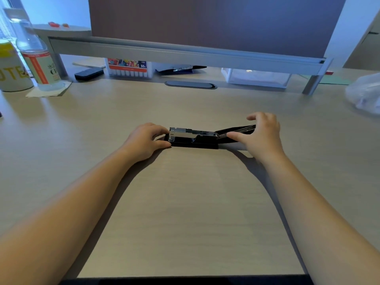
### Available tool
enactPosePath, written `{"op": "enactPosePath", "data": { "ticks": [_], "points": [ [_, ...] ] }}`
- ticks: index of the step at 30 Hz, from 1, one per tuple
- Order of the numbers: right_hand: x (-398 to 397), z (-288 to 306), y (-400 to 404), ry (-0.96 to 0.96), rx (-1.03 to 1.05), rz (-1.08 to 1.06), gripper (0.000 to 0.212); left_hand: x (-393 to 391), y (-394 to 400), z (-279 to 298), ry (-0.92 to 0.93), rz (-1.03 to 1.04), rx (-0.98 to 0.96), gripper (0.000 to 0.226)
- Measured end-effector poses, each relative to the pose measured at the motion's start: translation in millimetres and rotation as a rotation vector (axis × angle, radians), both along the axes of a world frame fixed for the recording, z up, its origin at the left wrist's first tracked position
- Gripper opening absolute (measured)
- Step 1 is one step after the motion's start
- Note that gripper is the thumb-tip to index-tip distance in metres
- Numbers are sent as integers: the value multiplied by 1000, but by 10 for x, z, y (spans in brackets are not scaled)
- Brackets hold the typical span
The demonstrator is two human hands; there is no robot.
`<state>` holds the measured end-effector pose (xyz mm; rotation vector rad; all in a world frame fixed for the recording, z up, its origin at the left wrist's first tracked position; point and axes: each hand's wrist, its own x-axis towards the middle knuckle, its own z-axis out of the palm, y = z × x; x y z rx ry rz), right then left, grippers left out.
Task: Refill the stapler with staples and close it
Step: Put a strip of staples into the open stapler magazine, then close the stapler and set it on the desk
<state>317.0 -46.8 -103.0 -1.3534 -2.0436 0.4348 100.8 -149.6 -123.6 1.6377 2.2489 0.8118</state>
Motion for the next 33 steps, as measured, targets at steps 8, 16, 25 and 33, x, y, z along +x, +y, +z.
{"op": "enactPosePath", "data": {
  "ticks": [8, 16, 25, 33],
  "points": [
    [-14, -1, 10, 652, -195, -20, 69, 29, -12, 13, 17, 6, 11, 35],
    [-350, 160, -29, 582, -240, 355, 38, -15, 13, 2, 13, 11, -5, 37],
    [-703, 69, -102, 187, -80, 570, 53, -89, 43, -9, 14, -12, -33, 36],
    [-731, -10, -116, -41, -64, 533, 55, -102, 53, -16, -24, -45, -42, 36]
  ]
}}
